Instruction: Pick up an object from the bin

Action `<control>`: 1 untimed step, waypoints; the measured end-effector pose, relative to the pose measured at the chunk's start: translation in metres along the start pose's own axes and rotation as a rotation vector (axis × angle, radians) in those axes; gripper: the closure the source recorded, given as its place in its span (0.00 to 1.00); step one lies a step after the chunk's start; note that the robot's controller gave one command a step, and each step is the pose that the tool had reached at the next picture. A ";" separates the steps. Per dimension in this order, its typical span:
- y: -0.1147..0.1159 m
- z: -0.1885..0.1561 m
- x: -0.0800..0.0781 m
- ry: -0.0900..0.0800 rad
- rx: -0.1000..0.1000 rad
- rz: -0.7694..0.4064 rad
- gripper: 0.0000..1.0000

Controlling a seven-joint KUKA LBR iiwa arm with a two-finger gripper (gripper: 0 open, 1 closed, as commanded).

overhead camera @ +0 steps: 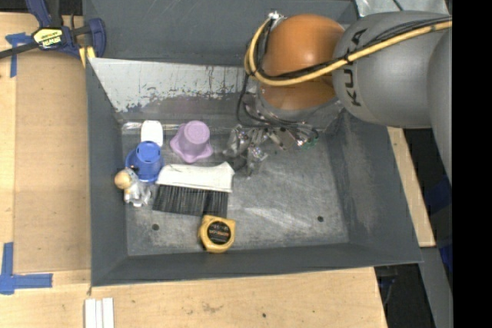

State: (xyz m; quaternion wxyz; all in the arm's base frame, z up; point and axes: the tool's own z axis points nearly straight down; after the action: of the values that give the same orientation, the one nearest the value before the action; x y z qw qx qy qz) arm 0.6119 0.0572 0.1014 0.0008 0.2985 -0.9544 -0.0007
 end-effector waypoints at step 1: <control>-0.001 -0.022 -0.001 -0.002 0.002 0.000 1.00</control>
Offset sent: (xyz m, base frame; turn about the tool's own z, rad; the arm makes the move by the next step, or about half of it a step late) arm -0.0001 -0.0001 0.0601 0.0000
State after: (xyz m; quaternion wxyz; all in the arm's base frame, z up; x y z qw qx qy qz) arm 0.6129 0.0570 0.1230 -0.0003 0.2983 -0.9545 -0.0001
